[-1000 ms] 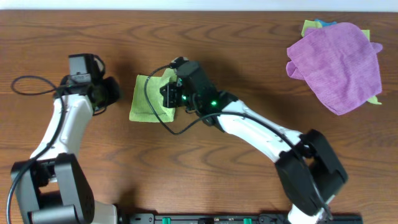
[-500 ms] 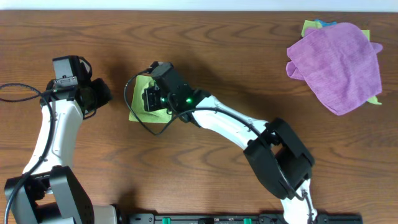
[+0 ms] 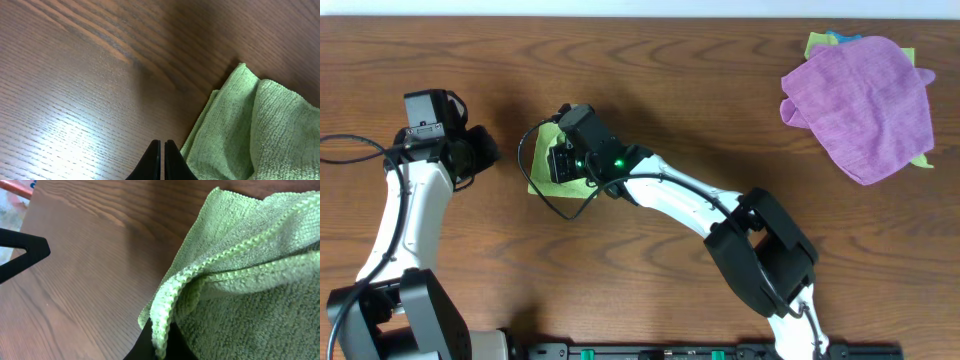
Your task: Fold the cloth
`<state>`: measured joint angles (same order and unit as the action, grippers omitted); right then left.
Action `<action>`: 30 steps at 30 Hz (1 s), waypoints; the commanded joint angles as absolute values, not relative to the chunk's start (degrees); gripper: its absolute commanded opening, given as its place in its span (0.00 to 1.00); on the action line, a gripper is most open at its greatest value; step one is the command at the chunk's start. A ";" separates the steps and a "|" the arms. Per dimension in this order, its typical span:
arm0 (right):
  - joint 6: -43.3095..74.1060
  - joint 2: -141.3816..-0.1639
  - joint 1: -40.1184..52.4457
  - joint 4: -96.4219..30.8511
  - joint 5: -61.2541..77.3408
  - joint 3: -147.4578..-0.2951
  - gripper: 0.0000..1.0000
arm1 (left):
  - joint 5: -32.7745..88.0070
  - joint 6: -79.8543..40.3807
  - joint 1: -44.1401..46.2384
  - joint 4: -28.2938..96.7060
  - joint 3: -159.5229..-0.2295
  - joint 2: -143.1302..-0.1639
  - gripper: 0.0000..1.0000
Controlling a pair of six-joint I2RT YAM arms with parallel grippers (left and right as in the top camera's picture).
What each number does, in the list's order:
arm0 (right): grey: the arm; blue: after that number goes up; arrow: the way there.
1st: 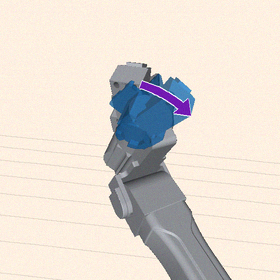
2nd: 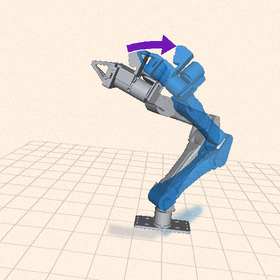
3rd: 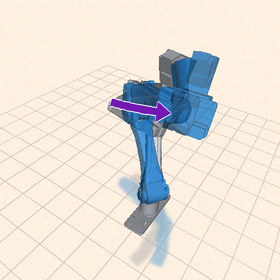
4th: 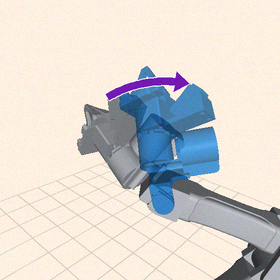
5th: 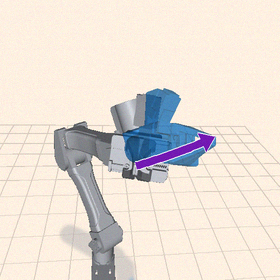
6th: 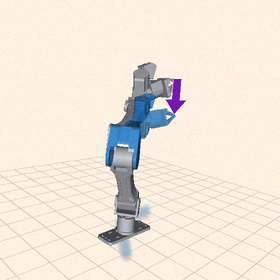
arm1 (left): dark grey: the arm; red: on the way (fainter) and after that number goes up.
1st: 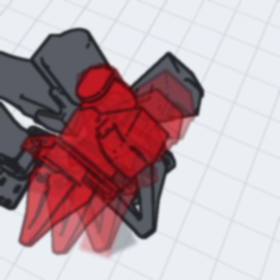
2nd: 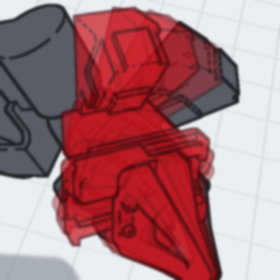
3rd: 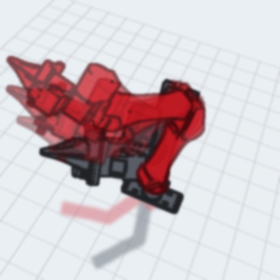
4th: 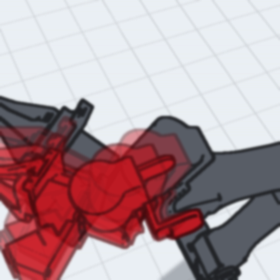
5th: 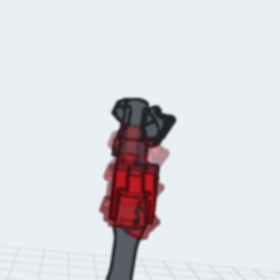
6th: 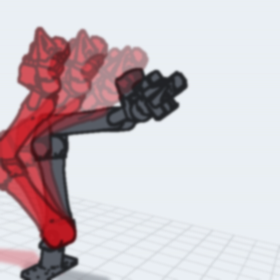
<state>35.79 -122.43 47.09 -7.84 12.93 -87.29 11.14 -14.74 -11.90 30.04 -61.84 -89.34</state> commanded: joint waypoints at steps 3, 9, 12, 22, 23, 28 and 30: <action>34.61 -123.13 48.03 -7.73 12.05 -88.42 0.09 | 10.55 -14.15 -12.10 30.22 -62.92 -87.94 0.06; 34.13 -123.13 48.90 -7.77 12.10 -88.42 0.22 | 10.52 -14.15 -12.10 30.22 -62.92 -87.94 0.06; 33.74 -123.13 49.17 -7.79 12.27 -88.42 0.28 | 10.52 -14.15 -12.10 30.20 -62.92 -87.94 0.06; 33.74 -123.13 49.28 -7.70 12.29 -88.44 0.44 | 10.55 -14.24 -12.10 30.20 -62.92 -87.94 0.06; 33.74 -123.13 49.28 -7.73 12.29 -88.44 0.45 | 10.55 -14.35 -12.10 30.20 -62.92 -87.94 0.06; 33.47 -120.42 47.00 -10.98 12.67 -89.23 0.59 | 10.57 -14.33 -12.10 30.50 -62.92 -87.94 0.06; 31.18 -117.25 44.93 -13.52 12.64 -89.23 0.70 | 10.57 -14.33 -12.12 31.66 -63.05 -87.92 0.25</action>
<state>33.80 -121.89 47.64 -12.21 12.73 -87.70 11.14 -14.55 -11.90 30.55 -61.84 -89.03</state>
